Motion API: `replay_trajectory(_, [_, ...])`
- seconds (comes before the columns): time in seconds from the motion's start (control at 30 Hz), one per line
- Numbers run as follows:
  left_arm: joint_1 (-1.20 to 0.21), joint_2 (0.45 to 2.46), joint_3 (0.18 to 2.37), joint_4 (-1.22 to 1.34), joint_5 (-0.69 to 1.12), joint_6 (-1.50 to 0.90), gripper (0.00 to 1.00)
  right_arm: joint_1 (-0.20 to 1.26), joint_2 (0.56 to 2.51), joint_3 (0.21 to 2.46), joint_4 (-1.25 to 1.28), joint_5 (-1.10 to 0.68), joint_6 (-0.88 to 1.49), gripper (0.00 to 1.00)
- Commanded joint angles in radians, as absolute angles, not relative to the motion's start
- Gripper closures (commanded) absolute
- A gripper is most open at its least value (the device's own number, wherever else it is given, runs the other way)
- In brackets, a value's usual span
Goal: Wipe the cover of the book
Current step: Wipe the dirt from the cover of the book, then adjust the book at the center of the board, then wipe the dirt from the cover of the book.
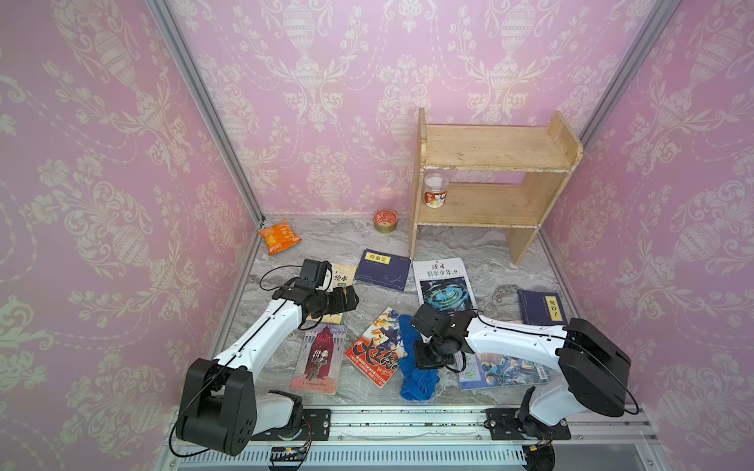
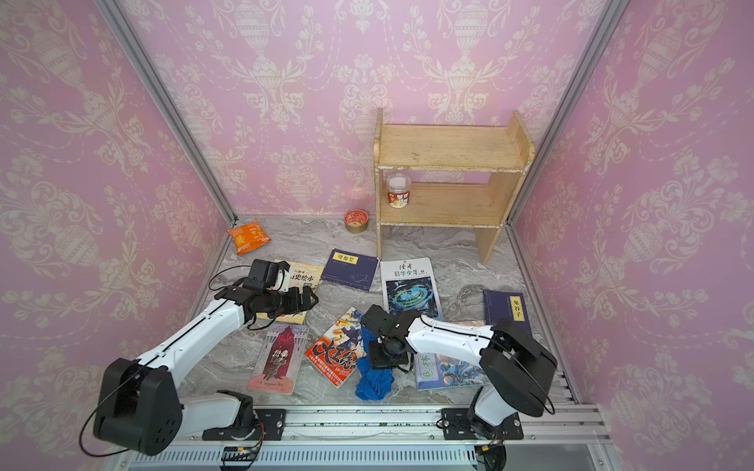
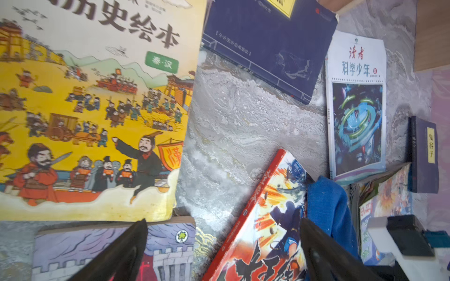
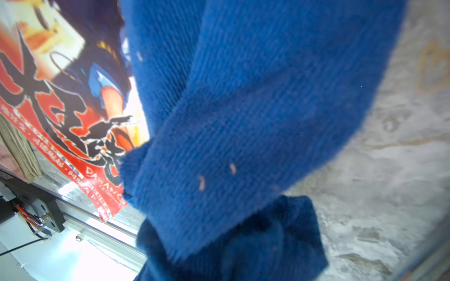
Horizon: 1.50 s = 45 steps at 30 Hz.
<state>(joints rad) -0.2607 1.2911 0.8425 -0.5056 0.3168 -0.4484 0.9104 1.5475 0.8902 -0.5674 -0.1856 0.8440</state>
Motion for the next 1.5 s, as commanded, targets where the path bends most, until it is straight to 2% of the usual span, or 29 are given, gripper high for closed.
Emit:
replay_trajectory(0.0, [-0.338,1.286,0.809,-0.506,0.369,-0.548,0.01,0.876,1.571,0.913,-0.566,-0.160,0.842,1.00])
replay_trajectory(0.27, [-0.430,1.291,0.676,-0.371,0.368,-0.640,0.01,0.747,1.685,0.994,-0.481,-0.177,0.794,1.00])
replay_trajectory(0.53, [-0.516,1.308,0.642,-0.294,0.387,-0.713,0.01,0.633,1.843,1.265,-0.551,-0.228,0.685,1.00])
replay_trajectory(0.7, [-0.525,1.282,0.609,-0.259,0.388,-0.757,0.01,0.629,1.791,1.365,-0.677,-0.127,0.619,1.00])
replay_trajectory(0.9, [-0.525,1.268,0.587,-0.245,0.370,-0.766,0.01,0.700,1.708,1.307,-0.661,-0.132,0.606,1.00])
replay_trajectory(1.2, [-0.525,1.282,0.545,-0.193,0.349,-0.796,0.01,0.901,1.791,1.187,-0.592,-0.150,0.683,1.00])
replay_trajectory(1.47, [-0.526,1.278,0.506,-0.153,0.346,-0.810,0.01,0.938,1.633,0.889,-0.534,-0.185,0.815,1.00])
